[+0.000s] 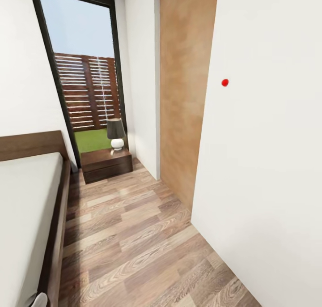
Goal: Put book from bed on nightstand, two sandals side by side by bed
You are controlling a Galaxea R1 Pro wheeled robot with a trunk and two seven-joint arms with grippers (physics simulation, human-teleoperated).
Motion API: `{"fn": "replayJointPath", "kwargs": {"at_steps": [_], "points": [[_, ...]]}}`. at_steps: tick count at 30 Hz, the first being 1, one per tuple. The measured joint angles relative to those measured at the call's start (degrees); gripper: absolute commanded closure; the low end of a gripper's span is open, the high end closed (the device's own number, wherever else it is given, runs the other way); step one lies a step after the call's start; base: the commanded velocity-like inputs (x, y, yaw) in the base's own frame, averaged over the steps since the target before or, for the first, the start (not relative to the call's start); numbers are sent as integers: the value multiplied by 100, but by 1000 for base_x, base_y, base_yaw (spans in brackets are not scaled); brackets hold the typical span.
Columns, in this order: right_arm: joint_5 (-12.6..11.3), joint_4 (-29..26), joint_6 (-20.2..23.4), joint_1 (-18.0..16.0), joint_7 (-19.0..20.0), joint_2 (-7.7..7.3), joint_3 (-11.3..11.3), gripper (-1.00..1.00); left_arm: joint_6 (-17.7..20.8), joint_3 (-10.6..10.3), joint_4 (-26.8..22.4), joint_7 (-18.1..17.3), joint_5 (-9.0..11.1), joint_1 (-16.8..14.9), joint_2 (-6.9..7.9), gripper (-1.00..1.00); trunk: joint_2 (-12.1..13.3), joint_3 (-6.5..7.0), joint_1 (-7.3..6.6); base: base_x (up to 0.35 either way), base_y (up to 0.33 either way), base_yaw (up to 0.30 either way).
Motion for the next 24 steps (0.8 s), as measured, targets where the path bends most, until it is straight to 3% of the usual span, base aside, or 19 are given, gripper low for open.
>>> {"fn": "replayJointPath", "kwargs": {"at_steps": [24], "points": [[-3, 3, 0, 0, 0, -2, 0, -100, 0, 0, 3, -1, 0, 0, 0, -100, 0, 0, 0, 1, 0, -280]]}}
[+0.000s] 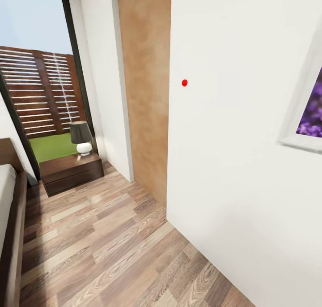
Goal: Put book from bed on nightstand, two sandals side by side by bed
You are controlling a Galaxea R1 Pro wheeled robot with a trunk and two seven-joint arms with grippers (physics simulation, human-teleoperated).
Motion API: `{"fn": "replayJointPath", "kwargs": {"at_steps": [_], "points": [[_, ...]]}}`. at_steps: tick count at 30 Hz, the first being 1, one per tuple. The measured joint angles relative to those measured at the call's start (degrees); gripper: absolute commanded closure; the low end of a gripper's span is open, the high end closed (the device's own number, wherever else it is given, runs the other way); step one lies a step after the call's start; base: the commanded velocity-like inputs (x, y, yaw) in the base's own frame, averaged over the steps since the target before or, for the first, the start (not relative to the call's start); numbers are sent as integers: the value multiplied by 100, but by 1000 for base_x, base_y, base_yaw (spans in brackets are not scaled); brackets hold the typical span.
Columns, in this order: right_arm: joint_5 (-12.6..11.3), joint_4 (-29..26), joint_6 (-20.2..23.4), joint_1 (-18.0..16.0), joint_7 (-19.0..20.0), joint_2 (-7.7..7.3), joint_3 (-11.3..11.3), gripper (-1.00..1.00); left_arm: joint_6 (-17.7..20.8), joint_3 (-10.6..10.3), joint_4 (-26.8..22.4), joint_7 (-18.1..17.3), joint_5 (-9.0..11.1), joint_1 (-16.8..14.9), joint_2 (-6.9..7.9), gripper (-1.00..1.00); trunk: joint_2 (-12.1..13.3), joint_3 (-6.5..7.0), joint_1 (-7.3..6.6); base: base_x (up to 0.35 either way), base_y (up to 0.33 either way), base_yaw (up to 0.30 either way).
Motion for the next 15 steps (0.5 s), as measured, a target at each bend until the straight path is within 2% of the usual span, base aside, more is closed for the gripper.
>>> {"fn": "replayJointPath", "kwargs": {"at_steps": [12, 15], "points": [[3, 2, 0, 0, 0, 1, 0, -100, 0, 0, -1, 0, 0, 0, 0, -100, 0, 0, 0, 1, 0, -283], [3, 2, 0, 0, 0, 1, 0, -100, 0, 0, 0, 0, 0, 0, 0, -100, 0, 0, -2, 109, 0, -250]]}}
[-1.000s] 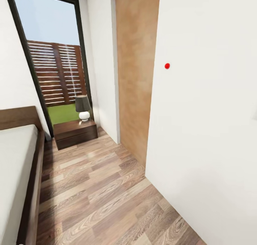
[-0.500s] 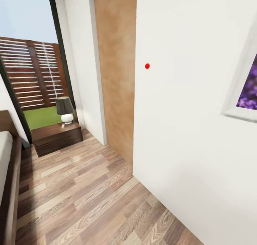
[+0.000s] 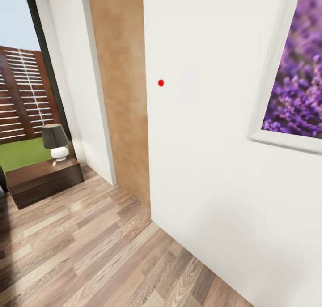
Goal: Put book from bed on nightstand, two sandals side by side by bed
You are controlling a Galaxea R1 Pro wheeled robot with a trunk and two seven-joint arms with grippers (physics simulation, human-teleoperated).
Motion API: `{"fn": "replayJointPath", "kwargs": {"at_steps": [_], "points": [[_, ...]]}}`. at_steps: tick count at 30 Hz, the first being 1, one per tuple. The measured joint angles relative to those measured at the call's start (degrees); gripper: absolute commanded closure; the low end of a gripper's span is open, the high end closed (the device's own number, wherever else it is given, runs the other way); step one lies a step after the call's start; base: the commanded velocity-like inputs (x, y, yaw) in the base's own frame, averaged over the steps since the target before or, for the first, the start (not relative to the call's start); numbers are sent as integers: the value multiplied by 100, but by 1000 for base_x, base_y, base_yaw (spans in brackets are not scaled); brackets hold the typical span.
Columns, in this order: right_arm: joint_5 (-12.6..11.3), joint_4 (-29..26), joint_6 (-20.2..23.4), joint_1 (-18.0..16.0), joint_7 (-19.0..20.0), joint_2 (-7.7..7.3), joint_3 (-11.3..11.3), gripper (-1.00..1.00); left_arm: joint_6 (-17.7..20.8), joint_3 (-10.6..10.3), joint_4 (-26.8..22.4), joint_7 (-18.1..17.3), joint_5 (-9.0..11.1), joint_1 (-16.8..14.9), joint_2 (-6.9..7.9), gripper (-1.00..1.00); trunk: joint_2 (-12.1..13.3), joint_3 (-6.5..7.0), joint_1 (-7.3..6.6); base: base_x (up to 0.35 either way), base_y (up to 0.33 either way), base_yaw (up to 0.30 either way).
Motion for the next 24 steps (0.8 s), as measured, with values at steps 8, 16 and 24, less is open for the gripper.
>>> {"fn": "replayJointPath", "kwargs": {"at_steps": [8, 16, 24], "points": [[0, -1, 2, 0, -2, -1, 0, -100, 1, 0, -5, 1, 0, 2, 3, -100, 0, 0, -2, 300, 0, -42], [0, -1, 2, 0, -1, -1, 0, -100, 1, 0, -3, 0, 0, 1, 0, -100, 0, 0, 1, 175, 0, -1], [0, 0, 0, 0, 0, -2, 0, -100, 0, 0, -2, 0, 0, 0, 2, -100, 0, 0, 1, 10, 0, -101]]}}
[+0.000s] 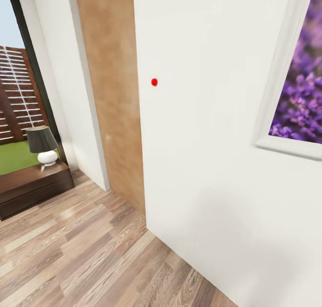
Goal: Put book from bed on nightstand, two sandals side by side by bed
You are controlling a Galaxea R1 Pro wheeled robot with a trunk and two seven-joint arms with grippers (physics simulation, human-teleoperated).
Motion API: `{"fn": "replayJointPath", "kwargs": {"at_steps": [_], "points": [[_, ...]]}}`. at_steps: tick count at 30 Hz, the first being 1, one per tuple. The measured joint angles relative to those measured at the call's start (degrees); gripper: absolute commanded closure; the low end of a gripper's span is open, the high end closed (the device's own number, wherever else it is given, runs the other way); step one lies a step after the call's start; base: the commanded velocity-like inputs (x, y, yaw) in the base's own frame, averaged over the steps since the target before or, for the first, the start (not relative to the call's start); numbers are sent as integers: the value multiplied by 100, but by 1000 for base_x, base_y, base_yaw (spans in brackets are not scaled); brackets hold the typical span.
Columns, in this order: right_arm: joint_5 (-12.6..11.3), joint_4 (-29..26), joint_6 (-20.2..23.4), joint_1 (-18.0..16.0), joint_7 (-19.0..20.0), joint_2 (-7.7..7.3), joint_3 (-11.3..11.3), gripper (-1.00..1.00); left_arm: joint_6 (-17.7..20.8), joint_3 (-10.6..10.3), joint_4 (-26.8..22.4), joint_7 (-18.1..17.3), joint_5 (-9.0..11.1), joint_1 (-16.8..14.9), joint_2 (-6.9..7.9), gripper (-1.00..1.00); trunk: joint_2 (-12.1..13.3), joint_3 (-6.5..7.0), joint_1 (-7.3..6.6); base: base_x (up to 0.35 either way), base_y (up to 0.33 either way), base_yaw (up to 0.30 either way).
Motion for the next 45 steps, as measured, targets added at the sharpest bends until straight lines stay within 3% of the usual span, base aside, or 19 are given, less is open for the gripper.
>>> {"fn": "replayJointPath", "kwargs": {"at_steps": [45], "points": [[0, 0, 0, 0, 0, 0, 0, -100, 0, 0, 1, 0, 0, 0, -2, -100, 0, 0, 0, 0, 0, -262]]}}
